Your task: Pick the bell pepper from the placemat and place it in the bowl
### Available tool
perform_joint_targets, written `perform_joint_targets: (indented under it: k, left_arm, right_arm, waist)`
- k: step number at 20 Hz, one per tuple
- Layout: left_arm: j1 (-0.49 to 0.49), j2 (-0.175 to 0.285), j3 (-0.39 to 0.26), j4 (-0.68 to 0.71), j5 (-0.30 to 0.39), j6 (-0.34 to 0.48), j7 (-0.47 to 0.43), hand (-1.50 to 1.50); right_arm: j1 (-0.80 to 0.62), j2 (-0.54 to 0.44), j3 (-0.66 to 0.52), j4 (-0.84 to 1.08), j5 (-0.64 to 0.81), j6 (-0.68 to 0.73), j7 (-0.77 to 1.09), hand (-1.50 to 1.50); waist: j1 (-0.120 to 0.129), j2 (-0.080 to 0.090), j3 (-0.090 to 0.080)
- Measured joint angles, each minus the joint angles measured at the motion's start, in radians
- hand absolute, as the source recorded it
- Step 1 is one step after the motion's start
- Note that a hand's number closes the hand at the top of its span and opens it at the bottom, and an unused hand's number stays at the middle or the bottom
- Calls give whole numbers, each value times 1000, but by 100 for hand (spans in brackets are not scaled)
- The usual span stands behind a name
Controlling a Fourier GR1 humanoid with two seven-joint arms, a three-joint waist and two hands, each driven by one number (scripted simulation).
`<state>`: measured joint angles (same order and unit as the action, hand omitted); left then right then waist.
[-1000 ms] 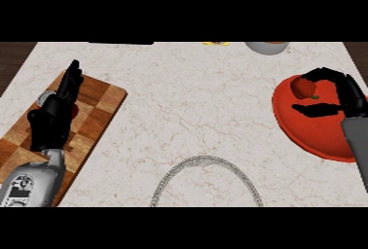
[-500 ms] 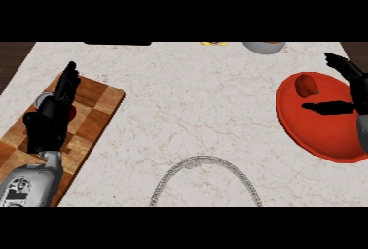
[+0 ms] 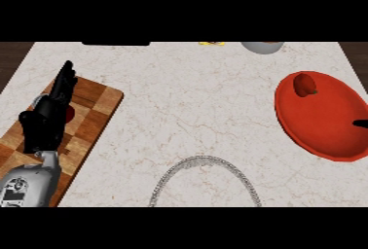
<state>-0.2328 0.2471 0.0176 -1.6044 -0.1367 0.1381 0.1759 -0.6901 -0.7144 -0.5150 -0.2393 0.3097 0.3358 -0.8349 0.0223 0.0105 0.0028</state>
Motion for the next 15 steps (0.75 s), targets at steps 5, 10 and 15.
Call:
perform_joint_targets:
  k: [5,10,15]
  left_arm:
    - [-8,-9,0,10,-9,6,-2,0]
    - [5,-6,10,10,-5,2,-4,0]
    - [2,-11,10,12,-8,3,-3,0]
  right_arm:
    - [72,-65,-4,3,-25,79,-11,-150]
    - [149,-81,19,-29,-32,104,-37,-150]
    - [206,-93,37,-68,-53,120,-50,-150]
  waist:
    - [-6,0,1]
    - [-11,-3,2]
    - [-18,-6,1]
